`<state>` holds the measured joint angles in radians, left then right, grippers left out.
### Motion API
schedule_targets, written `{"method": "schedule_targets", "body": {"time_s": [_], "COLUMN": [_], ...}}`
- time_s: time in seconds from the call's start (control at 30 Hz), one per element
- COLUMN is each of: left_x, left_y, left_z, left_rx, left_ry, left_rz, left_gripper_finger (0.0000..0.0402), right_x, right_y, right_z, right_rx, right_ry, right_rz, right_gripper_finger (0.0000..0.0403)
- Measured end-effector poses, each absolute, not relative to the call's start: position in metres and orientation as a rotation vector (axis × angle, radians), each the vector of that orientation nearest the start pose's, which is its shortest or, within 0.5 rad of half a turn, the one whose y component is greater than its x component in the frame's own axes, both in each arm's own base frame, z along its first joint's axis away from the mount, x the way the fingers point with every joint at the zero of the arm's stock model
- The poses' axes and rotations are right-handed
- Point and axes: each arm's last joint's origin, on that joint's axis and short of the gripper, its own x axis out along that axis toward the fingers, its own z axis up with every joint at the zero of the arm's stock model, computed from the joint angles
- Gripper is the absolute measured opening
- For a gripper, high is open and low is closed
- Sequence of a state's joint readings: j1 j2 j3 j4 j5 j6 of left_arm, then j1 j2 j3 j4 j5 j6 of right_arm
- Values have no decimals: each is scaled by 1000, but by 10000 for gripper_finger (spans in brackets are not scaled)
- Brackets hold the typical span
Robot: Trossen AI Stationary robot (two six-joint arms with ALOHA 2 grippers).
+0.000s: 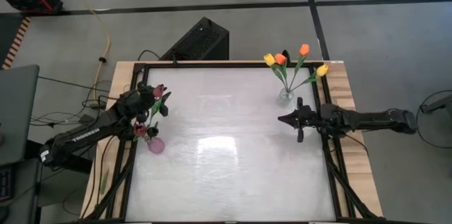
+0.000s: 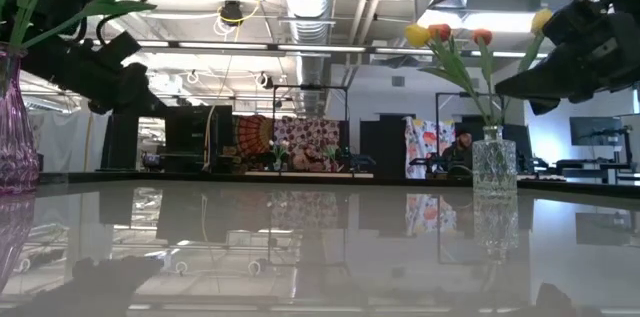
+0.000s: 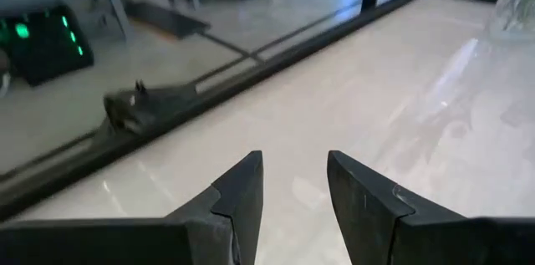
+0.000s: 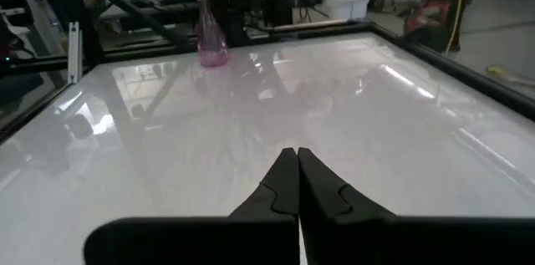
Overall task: Sort flowers into vase by color
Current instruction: Return to Home Position
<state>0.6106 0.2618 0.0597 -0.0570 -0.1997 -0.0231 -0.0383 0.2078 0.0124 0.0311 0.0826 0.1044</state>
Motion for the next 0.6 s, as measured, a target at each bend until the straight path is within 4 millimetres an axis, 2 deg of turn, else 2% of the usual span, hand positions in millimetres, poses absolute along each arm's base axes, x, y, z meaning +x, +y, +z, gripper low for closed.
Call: {"method": "schedule_targets", "body": {"time_s": [0.2,0.6], "left_x": [86,85], "left_y": [67,67], "left_z": [153,153], "left_rx": [-185,-172], "left_ry": [266,279], "left_rz": [813,817], "left_gripper_finger": [125,125], "right_x": [107,108], "right_y": [-10,-10], "right_z": [155,156], "right_rx": [78,78], "right_ry": [145,144], "right_rz": [-150,-156], "right_gripper_finger": [43,55]}}
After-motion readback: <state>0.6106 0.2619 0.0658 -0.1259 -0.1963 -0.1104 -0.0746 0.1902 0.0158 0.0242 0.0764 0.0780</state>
